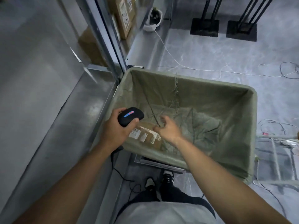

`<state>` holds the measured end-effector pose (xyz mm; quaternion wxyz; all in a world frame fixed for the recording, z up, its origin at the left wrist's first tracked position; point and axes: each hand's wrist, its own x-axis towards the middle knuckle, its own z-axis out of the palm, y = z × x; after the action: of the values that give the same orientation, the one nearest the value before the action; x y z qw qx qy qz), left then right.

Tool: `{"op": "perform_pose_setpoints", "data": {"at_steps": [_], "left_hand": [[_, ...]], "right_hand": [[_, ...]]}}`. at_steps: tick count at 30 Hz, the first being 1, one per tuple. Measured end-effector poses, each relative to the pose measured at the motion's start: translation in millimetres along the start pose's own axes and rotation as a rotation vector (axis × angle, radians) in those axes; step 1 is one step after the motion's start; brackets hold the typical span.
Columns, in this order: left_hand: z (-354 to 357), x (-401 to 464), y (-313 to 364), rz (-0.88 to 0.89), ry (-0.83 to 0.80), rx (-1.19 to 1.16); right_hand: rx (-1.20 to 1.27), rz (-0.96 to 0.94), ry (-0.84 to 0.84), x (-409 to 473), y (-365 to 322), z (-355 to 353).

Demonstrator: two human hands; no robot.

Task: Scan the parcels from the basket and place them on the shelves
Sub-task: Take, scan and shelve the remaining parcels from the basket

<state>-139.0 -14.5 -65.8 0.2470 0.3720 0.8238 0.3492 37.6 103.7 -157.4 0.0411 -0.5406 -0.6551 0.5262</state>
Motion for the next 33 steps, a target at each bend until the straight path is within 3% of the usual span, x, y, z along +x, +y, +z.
{"op": "perform_pose_setpoints", "data": {"at_steps": [10, 19, 33], "left_hand": [[3, 10, -27, -0.046, 0.045, -0.069], [12, 8, -68, -0.116, -0.034, -0.103], [20, 9, -93, -0.246, -0.057, -0.091]], "right_hand": [[-0.132, -0.015, -0.149, 34, 2, 23], [-0.391, -0.03, -0.251, 63, 23, 71], [-0.579, -0.098, -0.304, 95, 39, 124]]}}
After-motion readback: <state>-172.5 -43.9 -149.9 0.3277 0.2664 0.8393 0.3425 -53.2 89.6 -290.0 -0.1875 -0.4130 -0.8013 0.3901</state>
